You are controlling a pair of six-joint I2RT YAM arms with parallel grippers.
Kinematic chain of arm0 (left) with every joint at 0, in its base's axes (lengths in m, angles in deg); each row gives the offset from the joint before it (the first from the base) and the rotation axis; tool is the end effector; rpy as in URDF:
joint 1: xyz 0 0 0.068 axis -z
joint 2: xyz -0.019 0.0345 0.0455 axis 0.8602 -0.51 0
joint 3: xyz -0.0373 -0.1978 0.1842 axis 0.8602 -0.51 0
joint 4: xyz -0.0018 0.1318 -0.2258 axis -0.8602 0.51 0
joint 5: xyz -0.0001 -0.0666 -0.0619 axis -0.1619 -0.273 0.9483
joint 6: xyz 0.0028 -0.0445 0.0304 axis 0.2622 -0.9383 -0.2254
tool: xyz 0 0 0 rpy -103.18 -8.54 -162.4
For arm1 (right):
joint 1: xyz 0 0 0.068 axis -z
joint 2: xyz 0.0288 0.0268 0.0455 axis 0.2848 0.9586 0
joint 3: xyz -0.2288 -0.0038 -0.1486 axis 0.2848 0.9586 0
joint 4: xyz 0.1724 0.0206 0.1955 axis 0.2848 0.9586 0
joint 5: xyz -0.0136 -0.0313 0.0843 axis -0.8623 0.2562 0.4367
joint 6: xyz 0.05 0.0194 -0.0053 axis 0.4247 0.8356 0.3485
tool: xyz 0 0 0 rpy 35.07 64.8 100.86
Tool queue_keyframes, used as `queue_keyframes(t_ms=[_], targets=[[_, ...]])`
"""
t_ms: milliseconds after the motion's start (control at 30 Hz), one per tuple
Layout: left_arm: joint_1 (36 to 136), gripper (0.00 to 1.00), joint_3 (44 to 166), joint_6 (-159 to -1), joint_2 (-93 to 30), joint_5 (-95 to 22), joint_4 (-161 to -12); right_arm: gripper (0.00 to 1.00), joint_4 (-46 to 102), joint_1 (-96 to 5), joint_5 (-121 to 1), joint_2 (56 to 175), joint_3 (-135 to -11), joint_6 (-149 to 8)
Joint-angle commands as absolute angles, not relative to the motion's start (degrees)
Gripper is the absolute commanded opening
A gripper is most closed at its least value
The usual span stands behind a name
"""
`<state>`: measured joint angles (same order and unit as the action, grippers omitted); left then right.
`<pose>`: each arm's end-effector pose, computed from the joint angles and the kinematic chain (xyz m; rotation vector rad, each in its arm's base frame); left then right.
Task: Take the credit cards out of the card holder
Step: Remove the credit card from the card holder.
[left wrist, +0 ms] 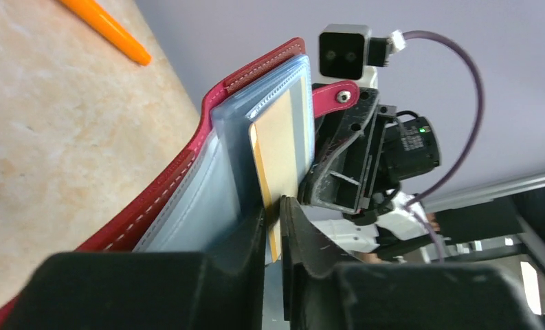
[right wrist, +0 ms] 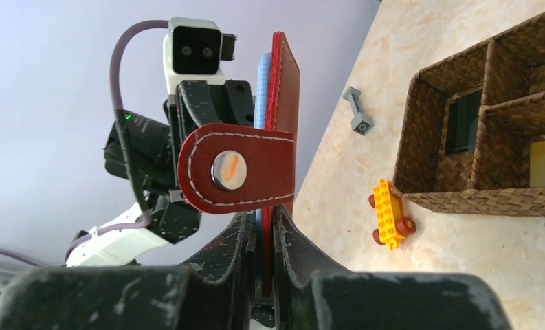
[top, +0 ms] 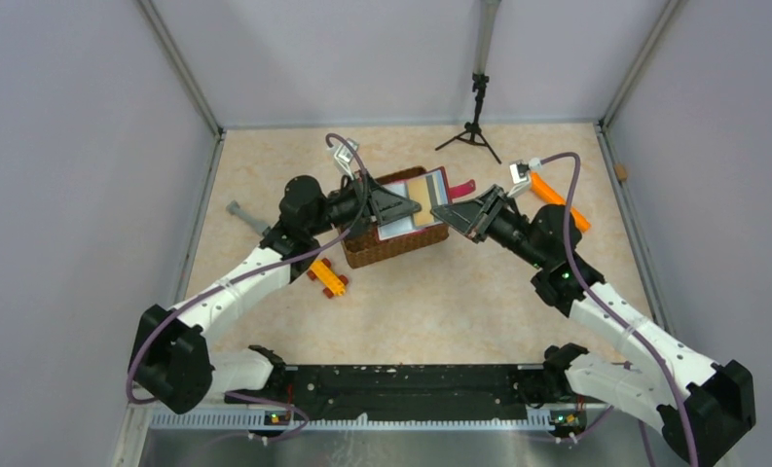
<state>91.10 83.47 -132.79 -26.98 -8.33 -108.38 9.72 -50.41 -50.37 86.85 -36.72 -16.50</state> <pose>0.2336 -0.1695 0.3386 0.0867 1.8302 -1.7484 0.1766 0.1310 0.3343 0.1324 1.7049 1.5074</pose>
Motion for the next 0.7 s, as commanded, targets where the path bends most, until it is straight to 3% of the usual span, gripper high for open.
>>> queue_keyframes(t_ms=[0, 200, 233, 367, 467, 533, 600, 667], targets=[[89.96, 0.12, 80.9, -140.36, -27.62, -4.42, -122.59, 0.0, 4.27, -50.46, -47.68, 86.49, -38.52, -14.19], [87.82, 0.0, 77.59, -145.97, -26.53, -3.46, -131.35, 0.0, 5.14, -50.38, -48.73, 86.17, -38.06, -13.09], [87.44, 0.0, 77.18, -146.55, -26.31, -3.35, -132.14, 0.04, 5.21, -50.31, -49.32, 85.93, -37.85, -13.01], [86.78, 0.0, 76.55, -146.48, -25.94, -2.49, -132.16, 0.43, -0.33, -49.93, -50.37, 85.14, -34.93, -10.32], [86.71, 0.0, 76.73, -146.68, -26.07, -1.77, -131.4, 0.54, -4.95, -49.86, -48.92, 85.91, -33.87, -8.5], [86.77, 0.0, 77.34, -146.2, -25.9, -1.32, -130.13, 0.51, -6.56, -49.85, -48.49, 86.65, -33.73, -8.07], [86.75, 0.0, 77.73, -145.82, -25.88, -0.85, -129.31, 0.39, -7.36, -49.85, -48.57, 87.11, -33.65, -7.42], [86.74, 0.0, 78.03, -145.38, -25.76, -0.58, -128.51, 0.33, -7.61, -49.86, -48.54, 87.5, -33.72, -7.35]])
